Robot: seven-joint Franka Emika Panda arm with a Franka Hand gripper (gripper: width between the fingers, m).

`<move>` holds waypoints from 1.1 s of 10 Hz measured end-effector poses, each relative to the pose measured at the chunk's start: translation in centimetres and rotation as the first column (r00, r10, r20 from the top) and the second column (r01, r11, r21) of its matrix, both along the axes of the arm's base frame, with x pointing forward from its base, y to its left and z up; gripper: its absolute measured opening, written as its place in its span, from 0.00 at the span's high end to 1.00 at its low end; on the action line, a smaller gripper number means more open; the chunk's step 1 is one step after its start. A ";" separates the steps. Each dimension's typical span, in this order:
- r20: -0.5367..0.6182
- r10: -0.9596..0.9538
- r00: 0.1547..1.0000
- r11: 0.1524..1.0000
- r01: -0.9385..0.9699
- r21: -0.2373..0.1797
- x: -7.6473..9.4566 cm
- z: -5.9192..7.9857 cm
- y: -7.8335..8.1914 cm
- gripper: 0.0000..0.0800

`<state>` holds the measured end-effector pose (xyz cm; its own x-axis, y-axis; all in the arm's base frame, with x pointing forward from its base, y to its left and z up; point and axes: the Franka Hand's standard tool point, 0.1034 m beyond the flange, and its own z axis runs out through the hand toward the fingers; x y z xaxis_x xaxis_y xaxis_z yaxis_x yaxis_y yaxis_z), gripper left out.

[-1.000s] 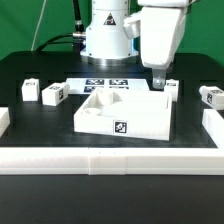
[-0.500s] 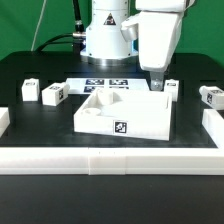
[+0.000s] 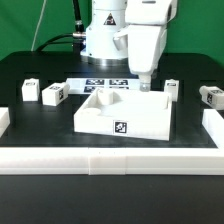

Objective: Assemble one leg

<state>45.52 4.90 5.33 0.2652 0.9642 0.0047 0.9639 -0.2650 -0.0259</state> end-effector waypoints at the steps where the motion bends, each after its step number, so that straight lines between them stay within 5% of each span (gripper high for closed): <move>1: -0.016 0.009 1.000 1.000 -0.009 0.001 -0.6 -0.7 -1.4 0.19; 5: -0.040 -0.004 0.999 1.000 0.004 0.010 -1.6 -3.0 -1.5 0.19; 11: -0.030 -0.009 1.000 1.000 0.010 0.012 -1.3 -3.1 -0.9 0.19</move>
Offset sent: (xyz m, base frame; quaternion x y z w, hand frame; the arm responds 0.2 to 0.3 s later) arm -0.0133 0.0094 -0.0254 -0.0094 0.0228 0.0181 0.9995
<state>44.20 3.97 2.27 0.2744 0.9616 0.0082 0.9601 -0.2735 -0.0580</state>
